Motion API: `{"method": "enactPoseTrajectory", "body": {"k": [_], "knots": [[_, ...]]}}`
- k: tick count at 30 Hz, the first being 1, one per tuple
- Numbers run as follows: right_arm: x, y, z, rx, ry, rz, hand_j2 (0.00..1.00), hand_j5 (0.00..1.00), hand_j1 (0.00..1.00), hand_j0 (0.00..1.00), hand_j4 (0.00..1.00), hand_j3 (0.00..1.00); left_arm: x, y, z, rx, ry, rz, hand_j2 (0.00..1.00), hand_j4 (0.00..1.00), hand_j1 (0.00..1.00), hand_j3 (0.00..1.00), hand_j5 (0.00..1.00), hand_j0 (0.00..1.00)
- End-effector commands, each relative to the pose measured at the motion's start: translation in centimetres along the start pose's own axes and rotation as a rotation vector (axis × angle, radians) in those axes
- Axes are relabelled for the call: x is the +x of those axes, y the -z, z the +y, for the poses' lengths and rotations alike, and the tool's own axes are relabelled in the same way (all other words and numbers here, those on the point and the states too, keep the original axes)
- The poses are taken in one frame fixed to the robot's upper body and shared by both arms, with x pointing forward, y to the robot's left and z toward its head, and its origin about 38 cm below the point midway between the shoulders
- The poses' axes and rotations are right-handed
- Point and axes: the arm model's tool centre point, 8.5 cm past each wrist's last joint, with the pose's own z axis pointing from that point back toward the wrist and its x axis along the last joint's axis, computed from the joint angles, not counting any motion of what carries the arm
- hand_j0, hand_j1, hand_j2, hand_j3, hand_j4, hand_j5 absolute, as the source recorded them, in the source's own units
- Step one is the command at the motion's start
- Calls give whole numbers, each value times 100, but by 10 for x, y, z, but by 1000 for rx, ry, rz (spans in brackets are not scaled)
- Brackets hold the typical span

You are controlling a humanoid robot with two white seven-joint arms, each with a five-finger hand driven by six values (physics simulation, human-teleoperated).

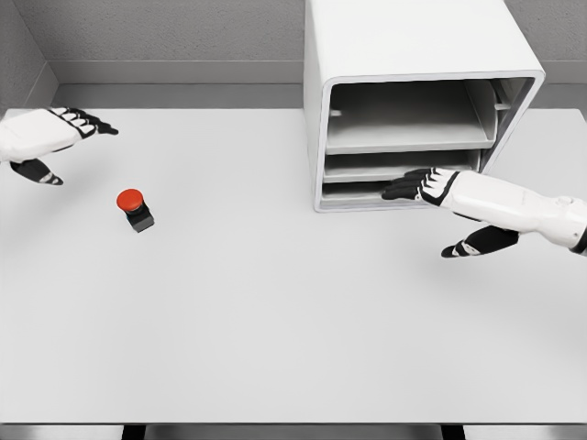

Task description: Slide open multi-storey tabletop storage cabinets and put open load switch and slide close multi-storey tabletop storage cabinets

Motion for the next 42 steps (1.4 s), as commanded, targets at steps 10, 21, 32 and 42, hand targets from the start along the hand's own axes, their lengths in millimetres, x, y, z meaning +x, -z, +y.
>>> {"method": "enactPoseTrajectory", "body": {"k": [10, 21, 32, 42], "knots": [[9, 29, -6, -101, 23, -78, 100, 100, 100, 100, 100, 100, 37, -1, -5, -2, -50, -133, 100, 100, 100, 100, 100, 100], [-1, 48, -24, -39, -81, -62, 100, 100, 100, 100, 100, 100, 50, 10, -20, -42, -60, -171, 100, 100, 100, 100, 100, 100], [-49, 49, -31, -52, -60, 65, 100, 100, 100, 100, 100, 100, 55, 16, -20, -101, -21, -198, 100, 100, 100, 100, 100, 100], [-81, 56, -15, -34, 21, 135, 100, 100, 100, 100, 100, 100, 63, 22, -22, -122, 0, -222, 100, 100, 100, 100, 100, 100]]}}
